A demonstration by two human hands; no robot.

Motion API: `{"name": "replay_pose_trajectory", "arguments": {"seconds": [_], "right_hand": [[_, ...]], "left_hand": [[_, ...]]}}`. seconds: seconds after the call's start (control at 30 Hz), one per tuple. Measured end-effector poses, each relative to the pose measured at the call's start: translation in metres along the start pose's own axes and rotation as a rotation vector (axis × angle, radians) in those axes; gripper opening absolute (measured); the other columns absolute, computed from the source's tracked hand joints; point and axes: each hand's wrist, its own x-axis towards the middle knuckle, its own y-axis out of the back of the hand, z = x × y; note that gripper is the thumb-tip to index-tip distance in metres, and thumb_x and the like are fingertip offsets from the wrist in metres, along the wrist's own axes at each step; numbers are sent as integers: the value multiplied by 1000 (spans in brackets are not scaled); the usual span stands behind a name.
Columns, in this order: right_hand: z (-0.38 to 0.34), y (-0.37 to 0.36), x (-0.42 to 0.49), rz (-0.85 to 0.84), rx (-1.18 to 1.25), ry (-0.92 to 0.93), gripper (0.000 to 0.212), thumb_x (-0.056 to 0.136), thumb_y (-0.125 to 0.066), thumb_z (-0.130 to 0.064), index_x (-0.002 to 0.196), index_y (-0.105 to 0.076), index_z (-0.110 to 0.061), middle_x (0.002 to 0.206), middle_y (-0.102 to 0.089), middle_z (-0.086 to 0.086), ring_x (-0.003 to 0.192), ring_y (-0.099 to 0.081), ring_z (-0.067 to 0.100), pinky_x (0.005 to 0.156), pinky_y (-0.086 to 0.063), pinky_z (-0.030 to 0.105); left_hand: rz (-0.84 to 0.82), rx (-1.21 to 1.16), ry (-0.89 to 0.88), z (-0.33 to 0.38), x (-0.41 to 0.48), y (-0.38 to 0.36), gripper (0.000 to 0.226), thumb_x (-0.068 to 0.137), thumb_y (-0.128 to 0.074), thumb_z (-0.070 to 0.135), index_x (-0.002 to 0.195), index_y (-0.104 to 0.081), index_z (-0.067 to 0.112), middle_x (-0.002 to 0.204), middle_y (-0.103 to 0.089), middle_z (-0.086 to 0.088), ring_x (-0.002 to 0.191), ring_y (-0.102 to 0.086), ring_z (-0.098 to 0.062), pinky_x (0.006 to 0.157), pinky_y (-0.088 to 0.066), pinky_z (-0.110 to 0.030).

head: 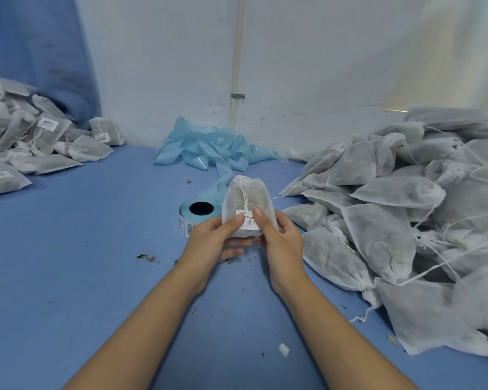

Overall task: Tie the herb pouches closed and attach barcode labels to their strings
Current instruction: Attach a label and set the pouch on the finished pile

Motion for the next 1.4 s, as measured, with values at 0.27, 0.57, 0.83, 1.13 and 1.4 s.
{"name": "replay_pose_trajectory", "arguments": {"seconds": [0.27,0.57,0.83,1.13,1.4], "right_hand": [[2,2,3,-9,12,-62,23,84,-70,-33,97,-68,-14,70,-67,-6,57,-53,5,56,-45,15],[1,4,7,77,206,-177,29,92,-57,-6,119,-57,-17,98,-62,1,71,-65,11,60,-52,18],[-7,10,11,139,515,-251,82,91,-50,4,146,-14,-45,111,-53,2,100,-67,25,80,-54,32],[-8,15,17,210,649,-275,72,92,-38,8,151,-18,-29,122,-50,0,99,-66,20,82,-51,28],[-4,17,17,283,577,-229,31,100,-48,-15,130,-49,-9,134,-52,0,82,-72,13,74,-51,22]], "left_hand": [[154,-422,-132,17,4,-1,6,94,-56,15,92,-58,10,69,-67,3,63,-64,-6,53,-51,-17],[45,-543,-185,25,2,7,43,97,-49,10,138,-38,5,122,-66,-4,108,-65,-17,75,-59,-31],[-36,-209,-122,16,-4,-7,29,95,-53,25,122,-55,14,106,-73,-1,94,-71,-20,67,-55,-22],[-7,-143,-73,14,-5,-8,27,94,-53,27,117,-60,15,97,-74,-1,75,-70,-13,71,-50,-25],[23,-52,-74,8,-4,-8,23,95,-51,31,108,-64,17,92,-75,0,73,-69,-13,65,-51,-21]]}}
